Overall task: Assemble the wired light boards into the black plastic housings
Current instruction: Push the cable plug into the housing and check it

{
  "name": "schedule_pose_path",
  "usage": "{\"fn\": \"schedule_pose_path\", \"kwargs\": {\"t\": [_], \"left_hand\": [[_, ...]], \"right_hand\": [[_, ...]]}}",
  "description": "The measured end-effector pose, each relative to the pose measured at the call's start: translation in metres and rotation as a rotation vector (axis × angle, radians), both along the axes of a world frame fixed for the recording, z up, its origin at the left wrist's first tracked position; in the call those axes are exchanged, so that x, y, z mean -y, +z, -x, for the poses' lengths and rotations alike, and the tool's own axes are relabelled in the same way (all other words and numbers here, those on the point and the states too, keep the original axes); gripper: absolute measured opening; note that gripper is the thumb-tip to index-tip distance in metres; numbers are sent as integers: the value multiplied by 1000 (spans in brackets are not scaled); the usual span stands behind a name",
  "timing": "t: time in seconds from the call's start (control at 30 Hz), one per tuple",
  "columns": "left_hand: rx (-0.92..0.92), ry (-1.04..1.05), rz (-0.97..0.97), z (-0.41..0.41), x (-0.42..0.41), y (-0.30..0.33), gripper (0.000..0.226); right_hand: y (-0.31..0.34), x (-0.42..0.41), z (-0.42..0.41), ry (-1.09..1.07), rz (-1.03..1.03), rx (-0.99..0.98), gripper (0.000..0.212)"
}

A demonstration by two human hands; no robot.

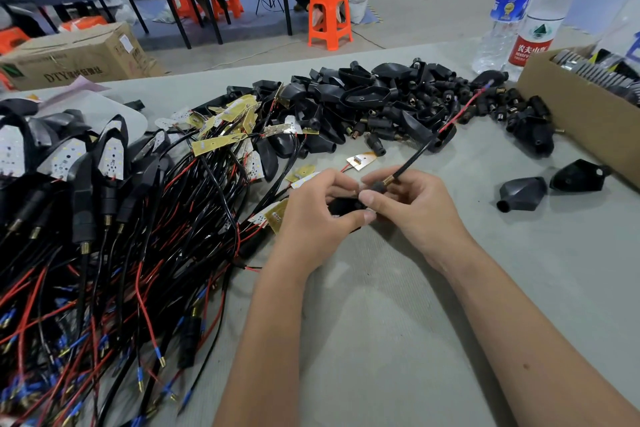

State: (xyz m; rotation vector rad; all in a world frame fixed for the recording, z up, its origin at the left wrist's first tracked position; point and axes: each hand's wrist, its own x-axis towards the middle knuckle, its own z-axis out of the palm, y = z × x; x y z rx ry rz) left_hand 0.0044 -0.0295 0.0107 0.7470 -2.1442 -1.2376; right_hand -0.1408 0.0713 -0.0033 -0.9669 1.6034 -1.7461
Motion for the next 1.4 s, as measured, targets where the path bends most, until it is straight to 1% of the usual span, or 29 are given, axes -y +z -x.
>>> {"fn": "schedule_pose_path", "kwargs": {"t": [0.03, 0.1, 0.2, 0.3, 0.43, 0.53, 0.67, 0.77, 0.9, 1.03, 1.1, 1.2, 1.33, 1.4], "left_hand": [[-4, 6, 2, 1, -1, 0, 39], [-18, 82, -23, -3, 2, 0, 36], [-53, 254, -29, -16, 15, 1, 16], [-41, 217, -10, -25, 24, -1, 18], [41, 167, 17, -22, 19, -4, 13], [-23, 183, -42, -19, 18, -5, 9], [-107, 229, -197, -16, 17, -5, 10], [-131, 251, -220, -17, 18, -6, 13], [-215, 241, -297, -18, 18, -4, 10], [-226, 209, -342, -16, 14, -1, 15], [-193, 161, -326, -13, 11, 1, 14], [-137, 134, -211, -6, 4, 2, 12], [-144, 165, -32, 1, 0, 2, 16], [-178, 182, 10, 0, 0, 1, 23]], "right_hand": [[-1, 0, 0, -6, 0, -1, 17], [-2, 1, 1, -82, 27, 67, 15], [-2, 2, 2, -190, 85, 238, 10], [-1, 3, 4, -208, 123, 352, 2], [-2, 3, 5, -211, 120, 355, 2], [-2, 4, 4, -208, 114, 331, 2], [-3, 2, 4, -194, 103, 301, 3], [-3, 2, 4, -176, 116, 297, 3], [-2, 0, 5, -156, 141, 323, 4], [-1, 0, 5, -152, 153, 320, 6], [-1, 0, 4, -130, 130, 283, 8], [0, -1, 3, -97, 105, 240, 12], [2, -2, 3, -131, 122, 295, 12], [3, -1, 2, -145, 119, 309, 11]]}}
